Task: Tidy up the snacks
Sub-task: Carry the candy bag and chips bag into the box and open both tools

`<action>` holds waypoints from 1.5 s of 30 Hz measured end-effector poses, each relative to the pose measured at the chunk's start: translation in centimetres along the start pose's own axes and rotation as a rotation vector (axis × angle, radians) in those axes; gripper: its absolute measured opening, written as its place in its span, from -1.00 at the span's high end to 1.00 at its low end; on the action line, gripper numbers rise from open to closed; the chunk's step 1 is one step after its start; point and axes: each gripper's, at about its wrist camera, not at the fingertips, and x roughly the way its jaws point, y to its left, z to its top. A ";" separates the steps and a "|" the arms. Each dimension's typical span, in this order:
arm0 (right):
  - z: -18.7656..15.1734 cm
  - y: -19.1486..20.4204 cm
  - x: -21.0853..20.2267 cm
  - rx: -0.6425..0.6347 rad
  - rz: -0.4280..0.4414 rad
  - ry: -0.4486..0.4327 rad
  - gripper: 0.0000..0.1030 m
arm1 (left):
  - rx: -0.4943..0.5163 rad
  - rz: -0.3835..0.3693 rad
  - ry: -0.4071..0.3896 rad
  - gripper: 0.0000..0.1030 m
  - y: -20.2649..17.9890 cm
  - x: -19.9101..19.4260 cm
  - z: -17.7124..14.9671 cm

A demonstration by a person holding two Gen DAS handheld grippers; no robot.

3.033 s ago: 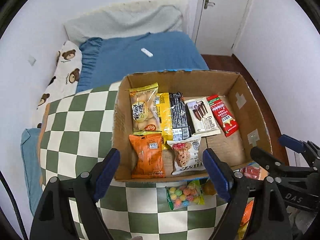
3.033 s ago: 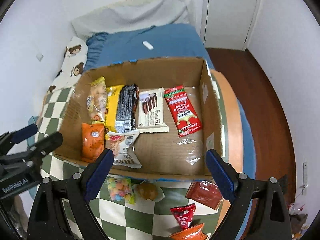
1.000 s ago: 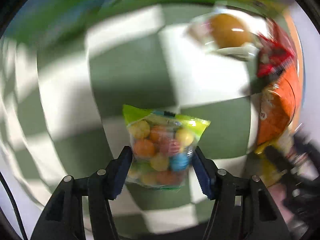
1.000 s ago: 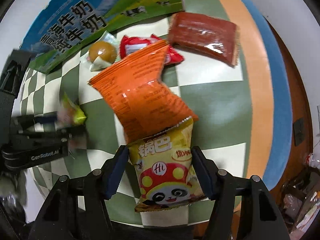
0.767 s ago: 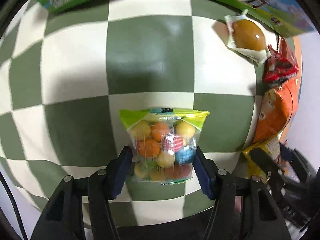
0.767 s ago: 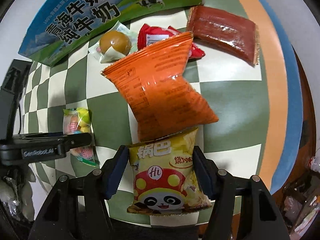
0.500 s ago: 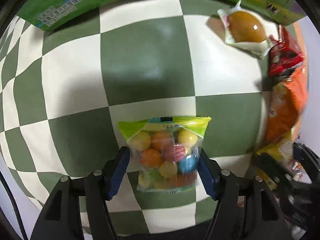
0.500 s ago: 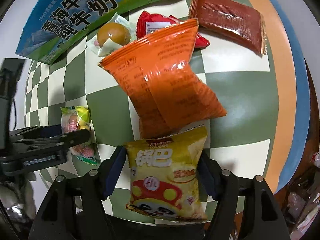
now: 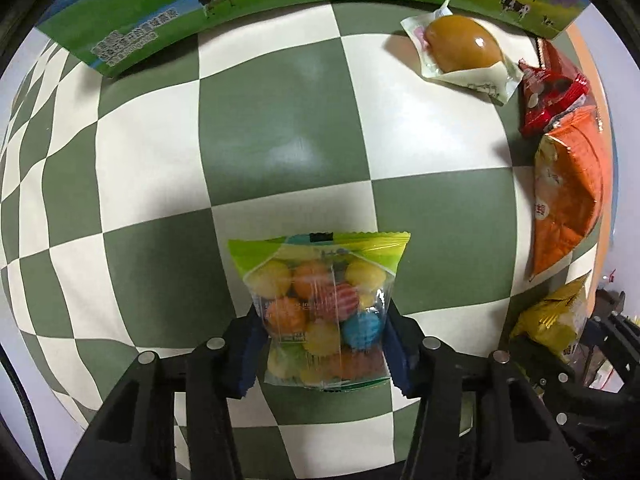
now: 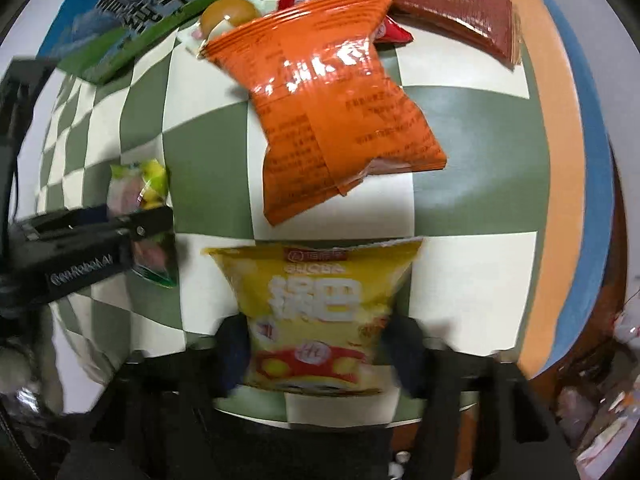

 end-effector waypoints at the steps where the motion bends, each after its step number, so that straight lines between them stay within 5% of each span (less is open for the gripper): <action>1: -0.1 0.0 -0.2 0.005 0.016 -0.008 -0.03 | 0.001 -0.004 -0.001 0.06 0.8 0.7 -0.8; 8: 0.3 0.5 -3.8 0.012 0.079 -0.078 0.01 | -0.006 -0.085 -0.089 0.06 0.4 -5.1 -1.2; 13: 2.0 1.2 -10.5 0.005 0.176 -0.174 0.01 | -0.022 -0.187 -0.196 0.06 0.1 -12.3 0.3; 20: 9.7 1.4 -19.1 -0.031 0.144 -0.366 0.01 | -0.082 -0.242 -0.290 0.06 3.8 -19.5 10.7; 24: 15.5 2.4 -19.8 -0.049 0.069 -0.411 0.01 | -0.128 -0.239 -0.277 0.06 3.9 -18.6 16.4; 29: 22.1 2.8 -18.1 -0.070 -0.013 -0.358 0.01 | -0.166 -0.244 -0.187 0.06 4.3 -16.1 21.9; 38: 25.9 3.2 -12.5 -0.078 -0.056 -0.233 -0.01 | -0.212 -0.245 -0.025 0.05 4.4 -10.5 24.8; 41: 25.7 3.2 -11.3 -0.077 -0.068 -0.207 -0.23 | -0.209 -0.255 0.024 0.04 4.2 -9.1 24.7; 42: 25.8 3.3 -11.1 -0.076 -0.073 -0.201 -0.47 | -0.212 -0.254 0.026 0.03 4.2 -8.8 24.7; 45: 26.0 3.4 -10.7 -0.074 -0.057 -0.172 -0.66 | -0.220 -0.232 0.021 -0.16 4.3 -8.5 24.9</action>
